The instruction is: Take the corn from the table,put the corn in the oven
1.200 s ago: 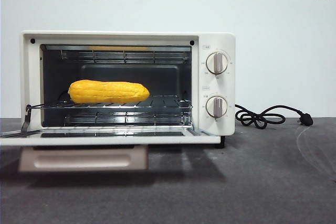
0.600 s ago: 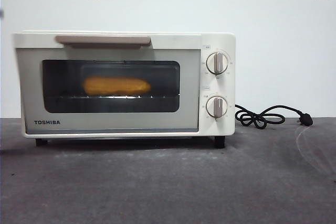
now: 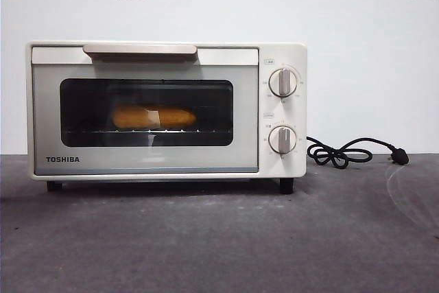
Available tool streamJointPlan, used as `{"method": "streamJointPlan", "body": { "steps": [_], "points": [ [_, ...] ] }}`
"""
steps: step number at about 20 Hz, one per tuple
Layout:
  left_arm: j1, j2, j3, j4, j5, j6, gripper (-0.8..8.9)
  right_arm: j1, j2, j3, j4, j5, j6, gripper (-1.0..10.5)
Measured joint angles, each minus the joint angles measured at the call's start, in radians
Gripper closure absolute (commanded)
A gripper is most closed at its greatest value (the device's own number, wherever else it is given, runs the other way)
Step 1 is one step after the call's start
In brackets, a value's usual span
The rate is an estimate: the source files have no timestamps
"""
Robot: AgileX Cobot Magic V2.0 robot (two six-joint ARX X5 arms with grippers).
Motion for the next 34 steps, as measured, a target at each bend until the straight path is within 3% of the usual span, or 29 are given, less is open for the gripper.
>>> {"method": "streamJointPlan", "body": {
  "steps": [6,10,16,23,34],
  "points": [
    [-0.006,-0.176,0.0,0.001,-0.328,-0.088,8.21,0.0,0.0,0.0,0.029,0.0,0.044,9.6],
    [-0.006,-0.28,0.0,0.008,-0.464,-0.155,8.21,0.0,0.0,0.0,0.065,0.028,0.108,9.6],
    [-0.038,-0.355,0.0,-0.069,-0.491,-0.2,8.21,0.0,0.003,0.0,0.097,0.082,0.188,9.6],
    [-0.058,-0.373,0.0,-0.146,-0.625,-0.193,8.21,0.0,0.02,0.0,0.097,0.101,0.233,9.6],
    [-0.06,-0.392,0.0,-0.146,-0.586,-0.19,8.18,0.0,0.045,0.0,0.097,0.105,0.251,9.6]
  ]
}}
